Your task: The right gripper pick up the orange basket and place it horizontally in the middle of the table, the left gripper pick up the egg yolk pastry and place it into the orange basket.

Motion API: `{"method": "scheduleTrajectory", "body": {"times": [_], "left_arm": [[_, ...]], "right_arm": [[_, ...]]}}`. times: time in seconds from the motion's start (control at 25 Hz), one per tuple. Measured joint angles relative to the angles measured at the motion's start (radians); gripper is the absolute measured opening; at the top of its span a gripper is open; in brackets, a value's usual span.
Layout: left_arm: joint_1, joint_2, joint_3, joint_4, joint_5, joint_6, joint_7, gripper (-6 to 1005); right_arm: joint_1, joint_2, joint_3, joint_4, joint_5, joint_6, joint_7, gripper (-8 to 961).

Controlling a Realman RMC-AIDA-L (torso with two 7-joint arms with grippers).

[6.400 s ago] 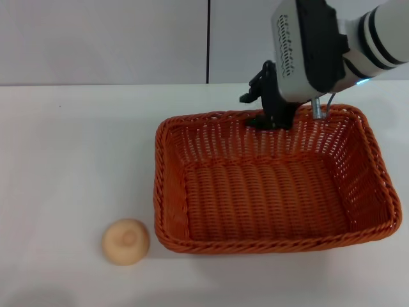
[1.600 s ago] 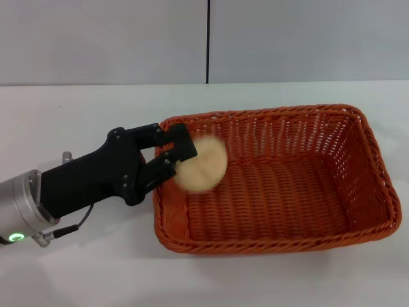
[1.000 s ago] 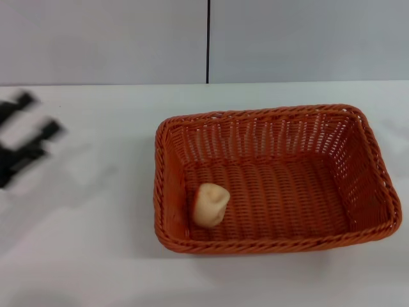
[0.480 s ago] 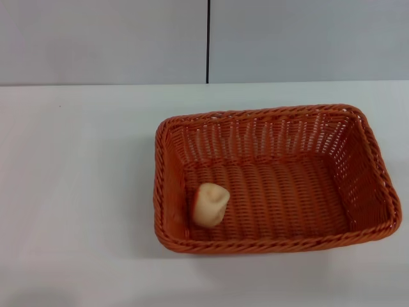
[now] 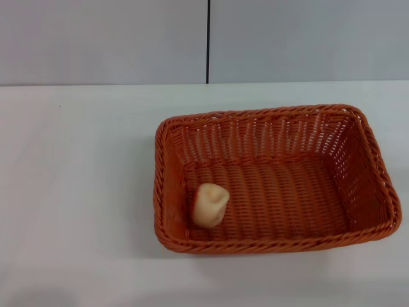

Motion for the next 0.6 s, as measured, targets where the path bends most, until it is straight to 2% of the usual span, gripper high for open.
{"method": "scheduleTrajectory", "body": {"times": [0.6], "left_arm": [[-0.018, 0.001, -0.001, 0.052, -0.013, 0.034, 0.099, 847]], "right_arm": [[0.054, -0.004, 0.014, 0.03, -0.002, 0.027, -0.041, 817]]}}
